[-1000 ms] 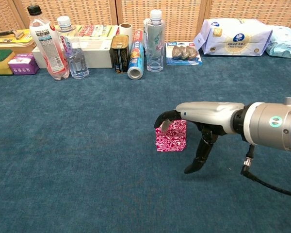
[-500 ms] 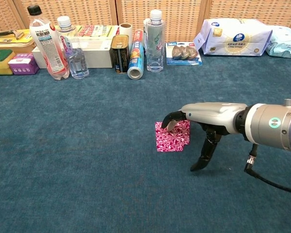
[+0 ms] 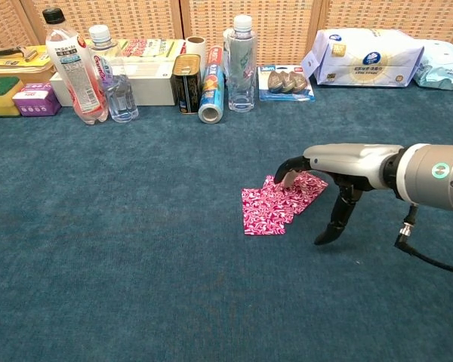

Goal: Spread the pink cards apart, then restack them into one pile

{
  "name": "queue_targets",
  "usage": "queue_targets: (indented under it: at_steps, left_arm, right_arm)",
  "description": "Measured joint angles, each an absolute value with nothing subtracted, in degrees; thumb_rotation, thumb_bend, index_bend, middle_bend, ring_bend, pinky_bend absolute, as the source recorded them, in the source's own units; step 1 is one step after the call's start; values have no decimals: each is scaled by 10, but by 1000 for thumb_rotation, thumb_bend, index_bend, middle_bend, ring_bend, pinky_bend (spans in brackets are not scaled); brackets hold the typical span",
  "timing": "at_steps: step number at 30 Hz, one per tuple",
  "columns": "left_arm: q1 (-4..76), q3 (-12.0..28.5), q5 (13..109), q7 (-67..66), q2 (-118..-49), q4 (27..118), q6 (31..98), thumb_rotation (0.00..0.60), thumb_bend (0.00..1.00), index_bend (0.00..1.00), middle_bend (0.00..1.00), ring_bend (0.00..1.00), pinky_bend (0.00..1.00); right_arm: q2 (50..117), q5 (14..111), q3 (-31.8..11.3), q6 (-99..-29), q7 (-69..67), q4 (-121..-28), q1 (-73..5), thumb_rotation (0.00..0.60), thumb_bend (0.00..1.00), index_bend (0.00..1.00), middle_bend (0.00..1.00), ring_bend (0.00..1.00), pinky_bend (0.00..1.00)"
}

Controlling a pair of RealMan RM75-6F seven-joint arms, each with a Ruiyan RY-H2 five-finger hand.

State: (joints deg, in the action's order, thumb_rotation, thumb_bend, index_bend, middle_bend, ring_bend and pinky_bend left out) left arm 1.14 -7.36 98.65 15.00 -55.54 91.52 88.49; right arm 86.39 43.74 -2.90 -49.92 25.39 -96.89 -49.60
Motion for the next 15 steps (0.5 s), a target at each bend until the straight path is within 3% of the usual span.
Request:
queue_targets:
  at_steps: [15]
  left_arm:
    - [10,-73,986,153,-555,914,888,600,48,0,0,0,20]
  right_arm:
    - [830,410,-31,-508,258,-960,-492,600,0,161,186,0,0]
